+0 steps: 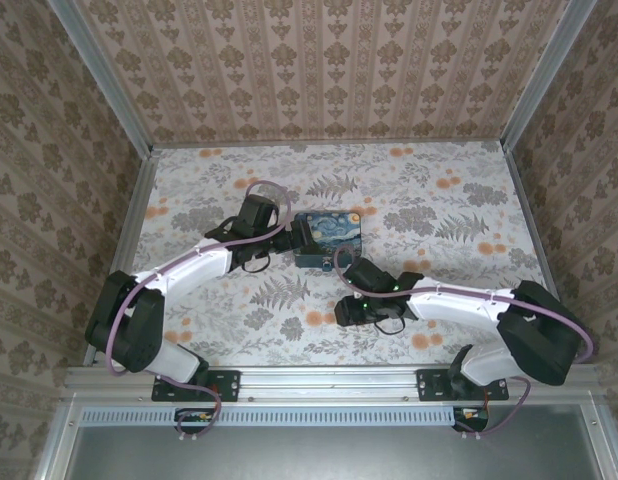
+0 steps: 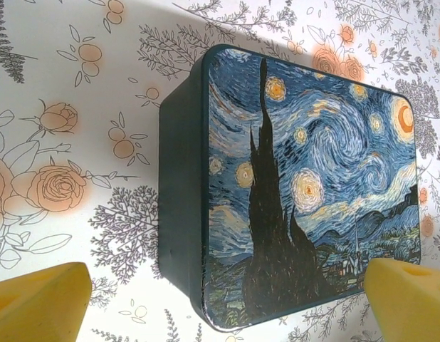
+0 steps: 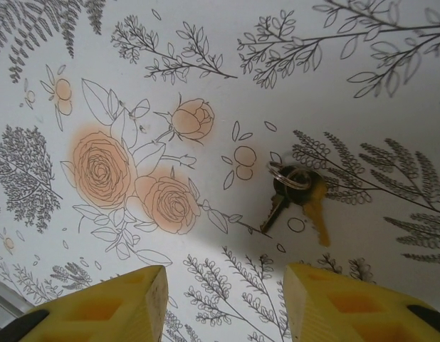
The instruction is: Unlock the padlock with the key
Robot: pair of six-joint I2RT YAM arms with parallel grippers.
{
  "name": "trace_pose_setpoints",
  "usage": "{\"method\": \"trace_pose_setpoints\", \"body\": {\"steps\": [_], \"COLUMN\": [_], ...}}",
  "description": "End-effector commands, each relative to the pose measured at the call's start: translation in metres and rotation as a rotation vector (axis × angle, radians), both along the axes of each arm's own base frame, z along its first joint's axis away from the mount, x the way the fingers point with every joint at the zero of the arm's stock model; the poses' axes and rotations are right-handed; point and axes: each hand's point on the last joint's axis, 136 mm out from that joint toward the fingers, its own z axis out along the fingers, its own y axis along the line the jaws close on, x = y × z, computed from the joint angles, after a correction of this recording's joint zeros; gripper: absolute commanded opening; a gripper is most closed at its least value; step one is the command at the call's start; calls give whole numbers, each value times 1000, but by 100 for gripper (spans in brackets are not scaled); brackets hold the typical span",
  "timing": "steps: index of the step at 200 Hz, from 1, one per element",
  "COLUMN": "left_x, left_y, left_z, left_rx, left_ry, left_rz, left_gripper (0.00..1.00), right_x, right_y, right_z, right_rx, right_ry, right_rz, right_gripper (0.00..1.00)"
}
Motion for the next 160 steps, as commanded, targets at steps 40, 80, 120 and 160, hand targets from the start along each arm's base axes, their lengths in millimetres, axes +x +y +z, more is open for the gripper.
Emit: {"method": "trace_pose_setpoints", "body": {"steps": [40, 80, 120, 160], "left_x": [3, 3, 4, 4], "left_y": [0, 1, 0, 0], "left_z": [12, 12, 14, 14], "left_rx": [-5, -6, -13, -14], "left_ry": [-28, -29, -33, -34], "left_rz": [-14, -12, -16, -14], "left_gripper": [100, 100, 100, 100], "right_x": [-3, 3, 14, 28], "right_y": [5, 15, 35, 57], "right_z": [-18, -21, -11, 1], "right_rx": [-8, 6, 33, 60], "right_ry": [45, 48, 40, 27], "right_rz": [-8, -7, 15, 49], "right_gripper": [47, 46, 45, 45]}}
